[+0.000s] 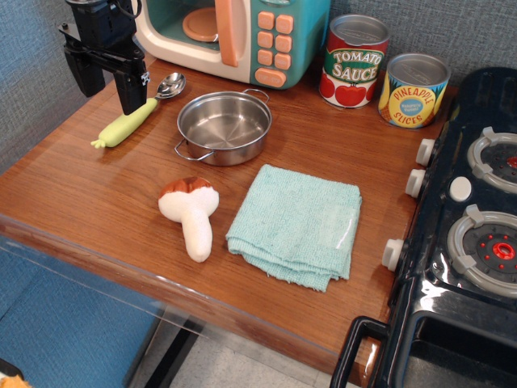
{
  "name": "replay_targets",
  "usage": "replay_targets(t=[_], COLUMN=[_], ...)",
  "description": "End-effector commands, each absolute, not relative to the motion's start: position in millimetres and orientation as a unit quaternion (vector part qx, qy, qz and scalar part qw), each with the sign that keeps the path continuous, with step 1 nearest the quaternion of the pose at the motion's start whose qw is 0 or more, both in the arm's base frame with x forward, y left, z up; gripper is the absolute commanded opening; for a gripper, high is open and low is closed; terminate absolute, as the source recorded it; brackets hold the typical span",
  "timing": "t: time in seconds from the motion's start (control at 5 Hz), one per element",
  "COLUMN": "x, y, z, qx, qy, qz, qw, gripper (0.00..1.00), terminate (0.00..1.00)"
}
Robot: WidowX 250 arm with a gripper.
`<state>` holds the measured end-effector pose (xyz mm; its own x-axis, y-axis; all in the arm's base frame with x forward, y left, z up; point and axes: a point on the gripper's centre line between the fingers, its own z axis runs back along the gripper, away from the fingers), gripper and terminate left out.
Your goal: Place the mushroom on top of the napkin.
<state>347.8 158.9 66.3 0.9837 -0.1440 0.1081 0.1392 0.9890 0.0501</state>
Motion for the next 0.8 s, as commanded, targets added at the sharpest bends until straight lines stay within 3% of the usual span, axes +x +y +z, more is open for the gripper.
replay_targets(t=[0.0,0.6], x=[348,290], y=[159,103], z=[66,112], qx=[0.021,-0.023], qy=[-0.056,-0.075], qz=[-0.071,-0.089], qw=[0.996,0.993], gripper=[1.0,1.0], terminate=[0.0,0.0])
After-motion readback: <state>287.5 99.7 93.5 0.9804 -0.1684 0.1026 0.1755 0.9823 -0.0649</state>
